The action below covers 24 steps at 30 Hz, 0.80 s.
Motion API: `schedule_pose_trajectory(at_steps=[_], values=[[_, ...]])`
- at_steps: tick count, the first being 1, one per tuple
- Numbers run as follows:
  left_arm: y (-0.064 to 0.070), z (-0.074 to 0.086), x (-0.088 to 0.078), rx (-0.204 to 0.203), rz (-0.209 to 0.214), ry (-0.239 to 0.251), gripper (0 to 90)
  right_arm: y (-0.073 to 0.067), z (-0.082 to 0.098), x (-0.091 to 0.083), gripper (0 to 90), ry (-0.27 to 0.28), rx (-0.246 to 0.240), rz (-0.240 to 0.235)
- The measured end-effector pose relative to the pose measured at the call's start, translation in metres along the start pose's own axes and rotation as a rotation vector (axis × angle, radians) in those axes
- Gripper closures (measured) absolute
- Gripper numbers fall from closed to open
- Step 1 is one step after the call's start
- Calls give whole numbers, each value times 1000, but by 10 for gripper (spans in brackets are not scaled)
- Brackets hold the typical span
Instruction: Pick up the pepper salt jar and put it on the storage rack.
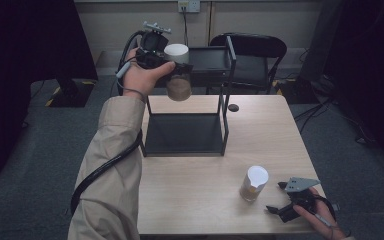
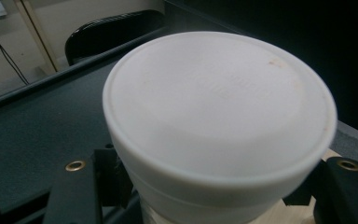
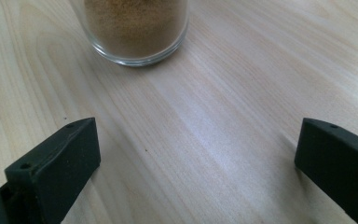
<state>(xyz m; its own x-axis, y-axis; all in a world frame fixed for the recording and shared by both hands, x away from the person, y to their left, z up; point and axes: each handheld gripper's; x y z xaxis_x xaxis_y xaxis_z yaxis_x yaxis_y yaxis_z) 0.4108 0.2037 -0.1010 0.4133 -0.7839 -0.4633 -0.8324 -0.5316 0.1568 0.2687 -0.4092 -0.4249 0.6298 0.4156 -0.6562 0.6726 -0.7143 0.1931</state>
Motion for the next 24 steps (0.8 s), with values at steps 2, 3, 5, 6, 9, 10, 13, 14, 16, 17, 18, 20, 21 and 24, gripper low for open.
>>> schedule_pose_trajectory(at_steps=[2,3,5,6,9,10,13,14,16,17,18,20,21,24], values=[[0,-4,-1,1,-5,-7,346,0,0,0,0,0,0,0],[0,-5,-1,2,-7,-8,346,0,0,0,0,0,0,0],[-1,-7,-3,0,-9,-4,345,0,0,0,0,0,0,0],[-2,-8,-4,2,-8,-4,346,0,0,0,0,0,0,0],[-3,-12,-7,-4,-9,1,345,0,0,0,0,0,0,0],[-3,-14,-8,-2,-10,0,345,0,0,0,0,0,0,0],[-5,-18,-11,-1,-11,15,345,0,0,0,0,0,0,0],[-5,-20,-12,-4,-11,20,345,0,0,0,0,0,0,0],[-6,-23,-12,-3,-17,19,345,0,0,0,0,0,0,0],[-6,-25,-12,-2,-21,17,345,0,0,0,0,0,0,0],[-6,-26,-12,-1,-24,15,345,0,0,0,0,0,0,0],[-9,-28,-12,-6,-22,22,345,0,0,0,0,0,0,0],[-10,-29,-12,-9,-23,22,345,0,0,0,0,0,0,0],[-11,-32,-12,-5,-36,27,345,0,0,0,0,0,0,0]])
Point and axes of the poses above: each handheld gripper's, and its own axes: x roughly forward along the jaws, z roughly out of its underside, y roughly to its right, and after that the axes turned 14 degrees about z, right-handed
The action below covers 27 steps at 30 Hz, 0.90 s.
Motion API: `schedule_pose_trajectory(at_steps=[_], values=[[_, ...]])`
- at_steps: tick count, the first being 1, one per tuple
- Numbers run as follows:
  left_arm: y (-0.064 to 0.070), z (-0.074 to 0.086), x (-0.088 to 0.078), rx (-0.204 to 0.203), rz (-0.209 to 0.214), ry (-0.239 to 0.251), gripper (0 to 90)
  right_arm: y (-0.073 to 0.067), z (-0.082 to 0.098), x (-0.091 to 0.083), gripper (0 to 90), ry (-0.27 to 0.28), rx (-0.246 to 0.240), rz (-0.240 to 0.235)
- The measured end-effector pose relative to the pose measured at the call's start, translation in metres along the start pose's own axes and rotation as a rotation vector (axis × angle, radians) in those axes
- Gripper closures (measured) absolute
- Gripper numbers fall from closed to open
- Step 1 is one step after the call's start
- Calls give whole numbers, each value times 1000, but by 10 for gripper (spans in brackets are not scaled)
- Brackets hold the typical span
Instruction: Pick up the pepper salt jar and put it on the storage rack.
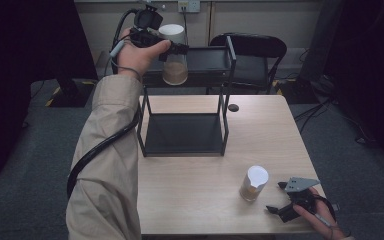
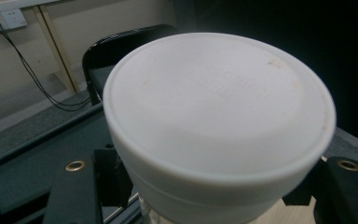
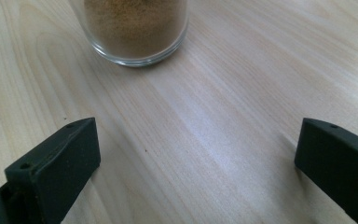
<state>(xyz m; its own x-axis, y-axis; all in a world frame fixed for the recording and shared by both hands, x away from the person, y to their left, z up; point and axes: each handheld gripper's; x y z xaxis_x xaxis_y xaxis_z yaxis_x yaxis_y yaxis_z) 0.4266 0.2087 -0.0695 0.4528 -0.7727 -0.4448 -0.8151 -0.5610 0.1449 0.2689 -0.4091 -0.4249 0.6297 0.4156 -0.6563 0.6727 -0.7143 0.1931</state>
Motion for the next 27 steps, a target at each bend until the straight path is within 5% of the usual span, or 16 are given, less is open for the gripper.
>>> schedule_pose_trajectory(at_steps=[27], values=[[-35,-18,27,2,-38,16,344,0,-1,1,0,1,1,1]])
Point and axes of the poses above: each handheld gripper's, and its own axes: x roughly forward along the jaws, z roughly out of its underside, y roughly to its right, and after that the axes turned 14 degrees about z, right-handed
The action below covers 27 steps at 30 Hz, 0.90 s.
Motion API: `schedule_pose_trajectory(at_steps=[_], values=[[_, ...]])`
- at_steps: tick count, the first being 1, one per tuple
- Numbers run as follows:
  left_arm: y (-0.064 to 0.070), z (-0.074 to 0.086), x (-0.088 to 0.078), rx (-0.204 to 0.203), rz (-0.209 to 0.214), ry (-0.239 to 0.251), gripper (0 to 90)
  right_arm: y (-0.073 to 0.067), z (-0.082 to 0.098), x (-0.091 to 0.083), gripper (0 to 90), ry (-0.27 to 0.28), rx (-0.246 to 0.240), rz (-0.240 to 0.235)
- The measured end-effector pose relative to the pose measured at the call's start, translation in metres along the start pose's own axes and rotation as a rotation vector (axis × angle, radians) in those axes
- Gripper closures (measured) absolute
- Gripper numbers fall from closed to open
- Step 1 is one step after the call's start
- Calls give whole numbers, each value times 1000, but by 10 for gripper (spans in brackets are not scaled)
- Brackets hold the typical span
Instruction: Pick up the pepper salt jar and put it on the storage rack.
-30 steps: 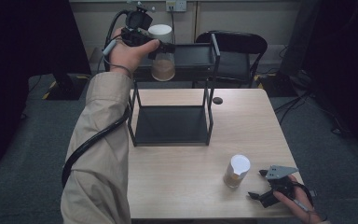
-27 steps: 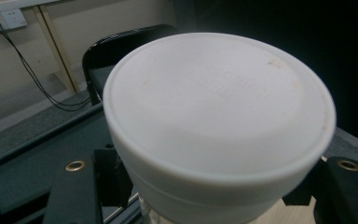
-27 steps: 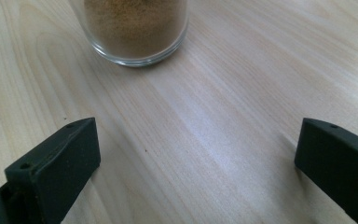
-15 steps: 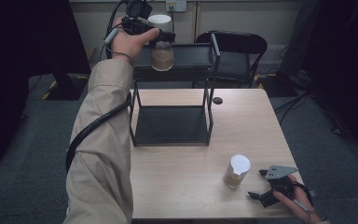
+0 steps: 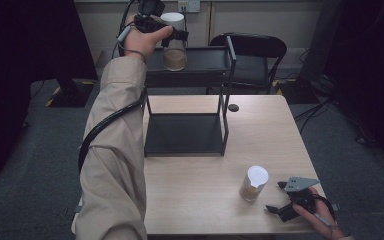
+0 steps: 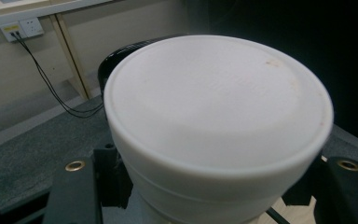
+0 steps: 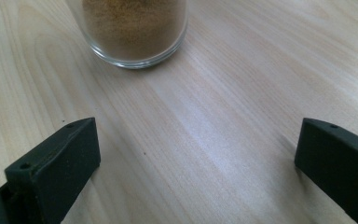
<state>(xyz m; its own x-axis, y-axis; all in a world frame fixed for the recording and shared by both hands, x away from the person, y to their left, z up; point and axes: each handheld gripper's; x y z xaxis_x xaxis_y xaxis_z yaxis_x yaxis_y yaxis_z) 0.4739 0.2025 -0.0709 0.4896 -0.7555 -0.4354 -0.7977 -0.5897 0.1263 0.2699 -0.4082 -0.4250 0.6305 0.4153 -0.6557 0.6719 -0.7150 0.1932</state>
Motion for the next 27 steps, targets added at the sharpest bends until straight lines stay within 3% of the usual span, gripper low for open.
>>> schedule_pose_trajectory(at_steps=[12,27], values=[[1,0,7,16,-23,-12,344,0,0,0,0,0,0,0],[2,8,8,34,-29,9,341,0,0,0,0,-1,1,0]])
Point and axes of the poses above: each handheld gripper's, and its own axes: x roughly forward along the jaws, z roughly out of its underside, y roughly to its right, and after that the axes turned 14 degrees about z, right-handed
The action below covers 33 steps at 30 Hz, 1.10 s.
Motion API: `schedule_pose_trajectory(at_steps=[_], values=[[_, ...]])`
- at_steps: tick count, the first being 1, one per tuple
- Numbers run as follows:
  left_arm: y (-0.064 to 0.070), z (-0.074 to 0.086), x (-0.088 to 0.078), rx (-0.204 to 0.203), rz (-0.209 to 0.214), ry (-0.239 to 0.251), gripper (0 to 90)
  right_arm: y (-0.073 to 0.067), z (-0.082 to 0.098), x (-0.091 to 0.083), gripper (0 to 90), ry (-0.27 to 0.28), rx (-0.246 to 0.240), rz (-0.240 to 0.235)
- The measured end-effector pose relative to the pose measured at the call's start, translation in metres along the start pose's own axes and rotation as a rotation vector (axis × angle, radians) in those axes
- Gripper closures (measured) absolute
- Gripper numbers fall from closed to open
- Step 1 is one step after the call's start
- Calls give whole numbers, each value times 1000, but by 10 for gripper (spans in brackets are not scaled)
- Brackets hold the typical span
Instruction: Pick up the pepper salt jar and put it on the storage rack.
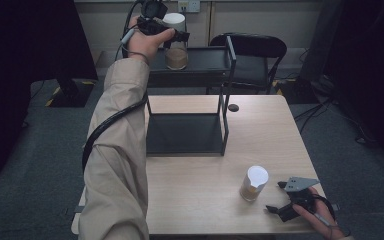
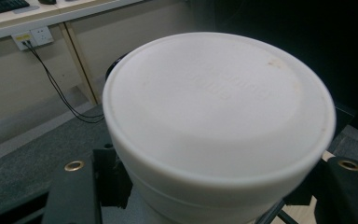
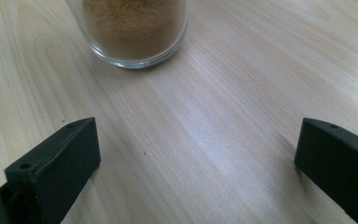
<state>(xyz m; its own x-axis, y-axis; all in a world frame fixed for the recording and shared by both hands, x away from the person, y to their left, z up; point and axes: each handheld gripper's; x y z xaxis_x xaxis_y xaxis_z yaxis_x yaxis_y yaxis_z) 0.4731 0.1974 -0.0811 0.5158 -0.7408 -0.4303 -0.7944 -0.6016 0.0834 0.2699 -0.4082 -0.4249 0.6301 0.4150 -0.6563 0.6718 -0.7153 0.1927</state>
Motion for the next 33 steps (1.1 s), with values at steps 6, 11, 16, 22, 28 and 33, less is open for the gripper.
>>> schedule_pose_trajectory(at_steps=[6,11,16,22,28,33], values=[[3,0,-1,-2,-8,-3,338,0,0,0,0,0,0,0],[7,2,-5,-20,-30,20,211,0,0,0,0,1,-1,0],[12,7,-10,-35,-49,34,112,0,0,0,0,1,0,0],[18,17,-14,-46,-53,45,68,0,0,0,0,1,0,0],[22,27,-18,-63,-38,58,10,0,0,0,0,1,-1,0],[26,38,-20,-62,-19,77,5,0,0,0,0,1,-1,0]])
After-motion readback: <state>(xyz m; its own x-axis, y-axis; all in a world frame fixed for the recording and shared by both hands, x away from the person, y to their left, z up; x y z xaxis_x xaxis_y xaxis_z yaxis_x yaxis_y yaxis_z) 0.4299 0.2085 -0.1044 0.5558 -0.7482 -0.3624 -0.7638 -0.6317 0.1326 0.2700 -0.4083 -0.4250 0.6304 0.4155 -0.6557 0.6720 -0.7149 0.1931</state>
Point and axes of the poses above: each handheld gripper's, and its own axes: x roughly forward along the jaws, z roughly out of its underside, y roughly to its right, and after that the axes turned 14 degrees about z, right-handed
